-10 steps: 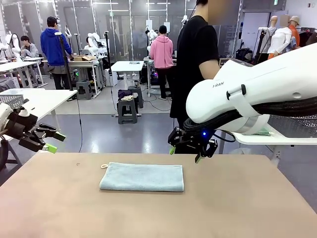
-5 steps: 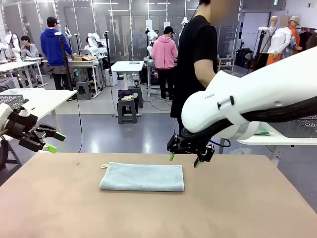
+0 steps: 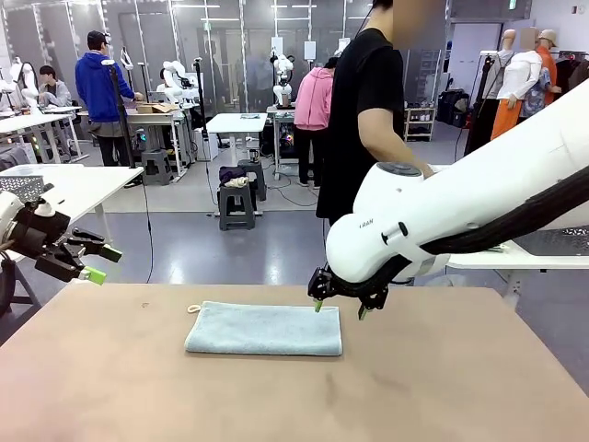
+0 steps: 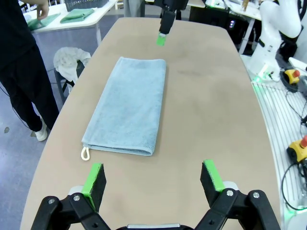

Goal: Fold the towels and place them in the basket.
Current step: When a person lays out a Towel with hook on the table, fold it in half twice.

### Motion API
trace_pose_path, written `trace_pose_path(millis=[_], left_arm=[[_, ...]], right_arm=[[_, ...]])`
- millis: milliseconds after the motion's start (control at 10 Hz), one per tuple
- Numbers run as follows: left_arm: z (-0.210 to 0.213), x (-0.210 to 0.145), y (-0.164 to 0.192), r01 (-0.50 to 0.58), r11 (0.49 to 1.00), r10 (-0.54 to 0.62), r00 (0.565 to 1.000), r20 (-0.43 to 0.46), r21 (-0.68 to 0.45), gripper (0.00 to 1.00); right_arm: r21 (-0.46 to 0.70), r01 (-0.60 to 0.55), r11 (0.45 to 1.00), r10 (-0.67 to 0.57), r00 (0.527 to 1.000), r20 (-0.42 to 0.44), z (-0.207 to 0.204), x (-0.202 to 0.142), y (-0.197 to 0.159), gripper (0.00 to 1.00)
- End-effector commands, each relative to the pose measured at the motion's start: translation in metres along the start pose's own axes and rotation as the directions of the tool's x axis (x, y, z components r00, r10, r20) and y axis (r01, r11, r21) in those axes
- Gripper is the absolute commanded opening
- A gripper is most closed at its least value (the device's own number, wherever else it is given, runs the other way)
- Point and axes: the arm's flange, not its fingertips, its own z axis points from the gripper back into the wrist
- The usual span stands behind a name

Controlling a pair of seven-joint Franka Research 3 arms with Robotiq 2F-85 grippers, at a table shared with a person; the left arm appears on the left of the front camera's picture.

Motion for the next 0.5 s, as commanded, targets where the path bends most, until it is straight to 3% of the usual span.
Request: trace_pose_path(millis=[0,400], left_arm=[[0.001,0.002,-0.001,0.003,1.0,-0.003,1.0,0.001,0.002,1.0],[0.001,0.002,-0.001,0.003,1.0,-0.003,1.0,0.001,0.002,1.0]], right_arm=[[-0.05,0.048,0.998,-0.047,0.999,0.018,-0.02,0.015,0.019,1.0],[-0.079,0.021,0.997,-0.022,1.0,-0.017,-0.053,0.026,0.025,1.0]])
